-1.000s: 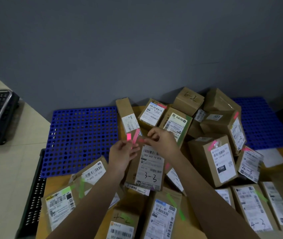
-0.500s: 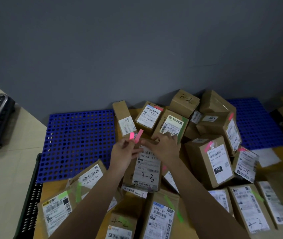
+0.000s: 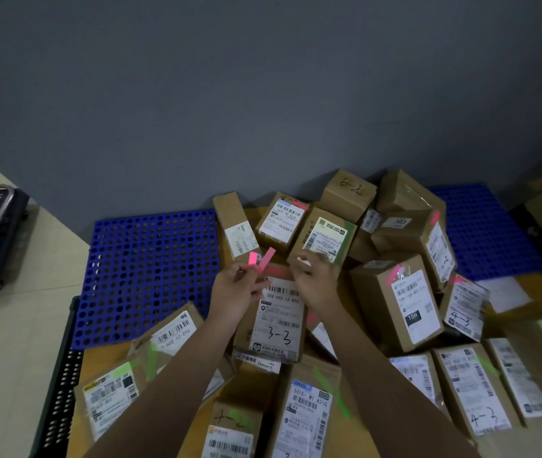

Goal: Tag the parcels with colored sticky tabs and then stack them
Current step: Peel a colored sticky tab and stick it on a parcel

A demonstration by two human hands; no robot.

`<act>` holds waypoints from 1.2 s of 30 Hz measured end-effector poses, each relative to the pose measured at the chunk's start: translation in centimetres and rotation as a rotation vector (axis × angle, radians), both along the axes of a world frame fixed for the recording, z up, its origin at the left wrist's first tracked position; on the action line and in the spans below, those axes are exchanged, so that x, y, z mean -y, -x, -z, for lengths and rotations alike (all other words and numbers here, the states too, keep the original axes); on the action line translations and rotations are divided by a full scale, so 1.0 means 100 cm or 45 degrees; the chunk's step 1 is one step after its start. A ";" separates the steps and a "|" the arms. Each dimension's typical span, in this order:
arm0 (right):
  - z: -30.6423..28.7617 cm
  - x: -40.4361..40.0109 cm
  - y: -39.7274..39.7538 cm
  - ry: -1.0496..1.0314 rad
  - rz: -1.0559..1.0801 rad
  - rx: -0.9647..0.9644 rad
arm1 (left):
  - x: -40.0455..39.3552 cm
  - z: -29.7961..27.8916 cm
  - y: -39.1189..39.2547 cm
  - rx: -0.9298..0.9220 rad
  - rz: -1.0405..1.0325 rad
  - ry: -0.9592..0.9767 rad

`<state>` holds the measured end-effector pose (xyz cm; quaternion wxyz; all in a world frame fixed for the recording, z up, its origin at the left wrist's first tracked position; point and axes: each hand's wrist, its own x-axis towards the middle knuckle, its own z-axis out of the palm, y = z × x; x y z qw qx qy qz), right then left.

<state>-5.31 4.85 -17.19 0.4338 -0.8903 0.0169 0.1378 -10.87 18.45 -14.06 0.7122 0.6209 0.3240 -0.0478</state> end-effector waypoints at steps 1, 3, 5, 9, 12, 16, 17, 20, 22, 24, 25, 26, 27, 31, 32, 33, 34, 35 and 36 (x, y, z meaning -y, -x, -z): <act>-0.005 0.000 0.001 0.021 -0.015 0.140 | 0.000 -0.001 0.001 0.006 0.004 0.010; -0.018 -0.002 0.002 -0.171 -0.112 0.251 | 0.000 -0.004 0.002 0.020 0.012 0.021; -0.035 -0.007 0.005 -0.309 -0.184 0.179 | 0.001 -0.006 0.004 0.027 0.032 -0.003; -0.044 -0.007 0.010 -0.437 -0.030 0.103 | 0.003 -0.016 0.009 0.049 0.069 0.006; -0.050 0.004 0.018 -0.521 0.063 0.117 | 0.003 -0.029 0.015 0.067 0.094 0.040; -0.069 0.026 0.028 -0.744 -0.117 -0.053 | 0.004 -0.047 0.022 0.119 0.225 0.018; -0.074 0.030 0.030 -0.776 -0.196 -0.101 | 0.005 -0.053 0.024 0.125 0.281 0.011; -0.086 0.034 0.037 -0.729 -0.292 -0.079 | 0.011 -0.066 0.028 0.145 0.448 0.005; -0.089 0.033 0.039 -0.675 -0.256 0.056 | 0.016 -0.072 0.031 0.168 0.527 0.012; -0.093 0.034 0.041 -0.700 -0.229 0.141 | 0.020 -0.075 0.034 0.190 0.556 0.016; -0.094 0.035 0.042 -0.720 -0.224 0.155 | 0.022 -0.076 0.035 0.195 0.560 0.018; -0.093 0.036 0.043 -0.725 -0.222 0.164 | 0.023 -0.076 0.036 0.204 0.563 0.020; -0.092 0.038 0.044 -0.720 -0.220 0.174 | 0.024 -0.077 0.037 0.208 0.569 0.024; -0.087 0.045 0.047 -0.724 -0.157 0.201 | 0.027 -0.075 0.039 0.215 0.630 0.055; -0.087 0.048 0.048 -0.722 -0.146 0.212 | 0.028 -0.073 0.040 0.211 0.656 0.062; -0.086 0.050 0.049 -0.721 -0.136 0.220 | 0.028 -0.073 0.041 0.202 0.682 0.079; -0.085 0.053 0.051 -0.729 -0.120 0.219 | 0.030 -0.072 0.041 0.189 0.694 0.111; -0.085 0.055 0.052 -0.749 -0.102 0.217 | 0.032 -0.071 0.042 0.165 0.689 0.164; -0.084 0.058 0.054 -0.772 -0.085 0.221 | 0.035 -0.070 0.042 0.138 0.674 0.210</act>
